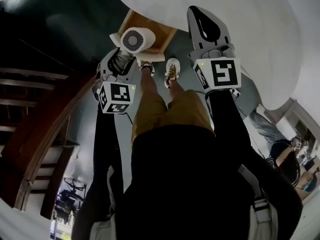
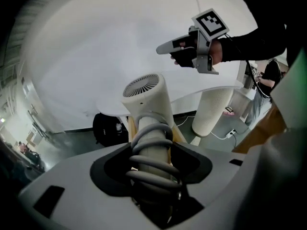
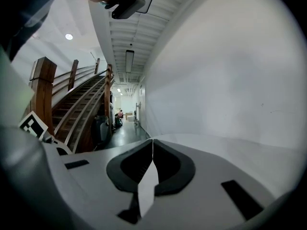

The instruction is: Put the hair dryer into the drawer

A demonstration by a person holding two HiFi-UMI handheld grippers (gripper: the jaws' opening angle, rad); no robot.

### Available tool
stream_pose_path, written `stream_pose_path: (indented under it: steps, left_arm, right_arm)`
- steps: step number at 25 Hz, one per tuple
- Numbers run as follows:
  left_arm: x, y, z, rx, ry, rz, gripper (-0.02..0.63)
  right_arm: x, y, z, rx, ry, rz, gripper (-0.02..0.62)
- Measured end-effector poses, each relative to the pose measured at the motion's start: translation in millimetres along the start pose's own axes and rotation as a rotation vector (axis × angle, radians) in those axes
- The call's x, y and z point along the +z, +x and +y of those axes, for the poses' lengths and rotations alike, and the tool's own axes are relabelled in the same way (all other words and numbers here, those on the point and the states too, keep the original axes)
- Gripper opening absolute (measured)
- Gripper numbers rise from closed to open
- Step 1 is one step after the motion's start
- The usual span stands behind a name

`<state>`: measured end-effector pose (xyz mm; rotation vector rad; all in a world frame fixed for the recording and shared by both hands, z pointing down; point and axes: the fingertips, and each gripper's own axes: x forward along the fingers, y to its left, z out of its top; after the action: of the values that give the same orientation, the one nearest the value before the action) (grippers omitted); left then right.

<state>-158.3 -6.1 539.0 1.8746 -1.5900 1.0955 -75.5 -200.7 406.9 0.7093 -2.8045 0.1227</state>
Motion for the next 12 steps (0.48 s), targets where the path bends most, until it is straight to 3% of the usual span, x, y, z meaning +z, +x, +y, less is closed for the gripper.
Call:
stream_pose_path:
  steps: [4,9,12]
  left_arm:
    - [-15,13,0,-0.006,0.073,0.090,0.259]
    - [-24,22,-1,-0.004,0.083,0.145,0.259]
    - [-30,32,-3,0.002,0.135,0.192,0.259]
  right_arm:
    - [-2,-1,-4,-0.021,0.005,0.009,0.028]
    - [-3,-1,-7,-0.041,0.011,0.017,0.028]
    - [-7,-3,-8,-0.055,0.012,0.024,0.028]
